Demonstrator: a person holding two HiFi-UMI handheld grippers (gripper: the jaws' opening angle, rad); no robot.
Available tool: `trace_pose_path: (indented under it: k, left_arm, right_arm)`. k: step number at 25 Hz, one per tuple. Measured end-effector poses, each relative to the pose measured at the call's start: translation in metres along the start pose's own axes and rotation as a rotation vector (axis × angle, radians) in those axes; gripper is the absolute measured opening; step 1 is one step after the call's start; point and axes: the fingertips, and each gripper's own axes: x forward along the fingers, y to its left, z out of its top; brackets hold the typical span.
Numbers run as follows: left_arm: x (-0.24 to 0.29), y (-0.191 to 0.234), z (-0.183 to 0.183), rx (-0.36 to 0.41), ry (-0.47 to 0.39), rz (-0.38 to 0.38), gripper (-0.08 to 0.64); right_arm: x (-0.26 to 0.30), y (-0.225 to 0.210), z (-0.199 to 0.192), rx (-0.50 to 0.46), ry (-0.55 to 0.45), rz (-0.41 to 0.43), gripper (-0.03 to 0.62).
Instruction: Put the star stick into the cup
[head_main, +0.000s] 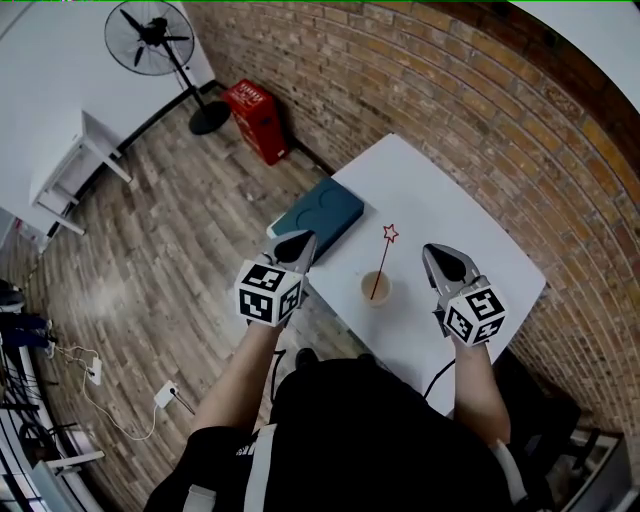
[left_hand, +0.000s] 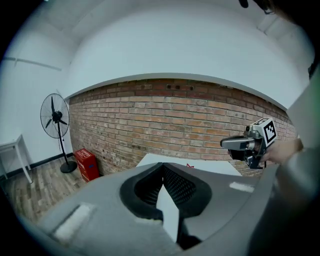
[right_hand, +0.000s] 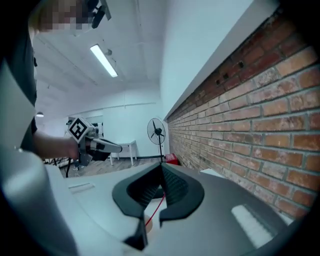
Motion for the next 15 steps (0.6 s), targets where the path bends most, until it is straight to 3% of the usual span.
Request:
trace_pose_path:
  k: [5, 9, 15]
  left_arm:
    - [-0.01, 0.027, 0.038, 0.055, -0.082, 0.009, 0.005]
    - [-0.017, 0.04, 0.059, 0.06, -0.132, 0.006, 0.005]
    - [-0.026, 0.069, 0.095, 0.027, -0.22, 0.062, 0.005]
  right_arm:
    - [0.015, 0.028, 0.051, -0.134, -0.043, 0.056, 0.0]
    - [0.011, 0.04, 0.091, -0.221, -0.133, 0.017, -0.002]
    - [0.011, 0.041, 0.12, -0.212, -0.22, -0.03, -0.002]
